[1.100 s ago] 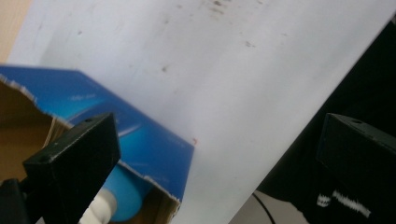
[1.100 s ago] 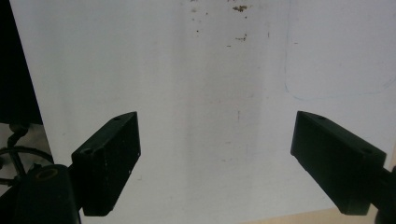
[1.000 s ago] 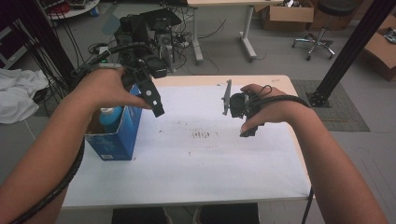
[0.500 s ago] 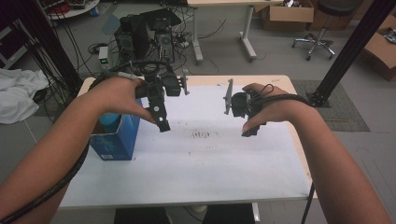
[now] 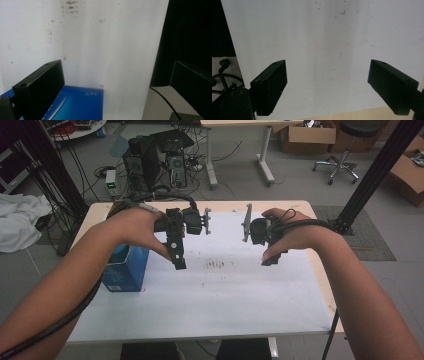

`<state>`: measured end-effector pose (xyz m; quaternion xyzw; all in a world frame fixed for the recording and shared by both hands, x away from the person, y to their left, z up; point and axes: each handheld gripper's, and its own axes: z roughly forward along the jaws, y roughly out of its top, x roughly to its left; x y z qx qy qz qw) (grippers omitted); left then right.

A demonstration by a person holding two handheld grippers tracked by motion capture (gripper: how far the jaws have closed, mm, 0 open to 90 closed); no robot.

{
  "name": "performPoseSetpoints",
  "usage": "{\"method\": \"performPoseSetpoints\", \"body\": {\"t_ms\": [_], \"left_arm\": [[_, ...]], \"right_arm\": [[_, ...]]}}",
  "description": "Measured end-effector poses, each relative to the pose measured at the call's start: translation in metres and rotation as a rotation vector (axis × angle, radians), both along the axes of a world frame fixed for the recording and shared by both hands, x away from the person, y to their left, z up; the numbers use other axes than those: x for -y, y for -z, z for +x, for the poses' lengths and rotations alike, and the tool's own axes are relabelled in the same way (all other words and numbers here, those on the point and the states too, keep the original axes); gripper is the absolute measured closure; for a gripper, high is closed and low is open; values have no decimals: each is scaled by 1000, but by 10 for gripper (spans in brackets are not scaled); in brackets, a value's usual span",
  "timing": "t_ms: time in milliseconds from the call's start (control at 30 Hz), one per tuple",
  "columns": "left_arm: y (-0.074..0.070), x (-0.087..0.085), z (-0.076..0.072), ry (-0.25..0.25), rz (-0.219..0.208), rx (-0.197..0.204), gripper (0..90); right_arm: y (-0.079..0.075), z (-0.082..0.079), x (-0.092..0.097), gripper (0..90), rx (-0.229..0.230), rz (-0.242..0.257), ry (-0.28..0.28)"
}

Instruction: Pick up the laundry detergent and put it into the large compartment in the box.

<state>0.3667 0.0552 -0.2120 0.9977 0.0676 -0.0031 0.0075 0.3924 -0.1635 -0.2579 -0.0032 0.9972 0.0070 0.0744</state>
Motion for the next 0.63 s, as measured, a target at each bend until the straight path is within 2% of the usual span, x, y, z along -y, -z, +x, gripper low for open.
{"method": "performPoseSetpoints", "body": {"t_ms": [633], "left_arm": [[1, -1, 0, -7, -8, -3, 1]], "right_arm": [[2, 1, -4, 158, -5, 2, -3]]}}
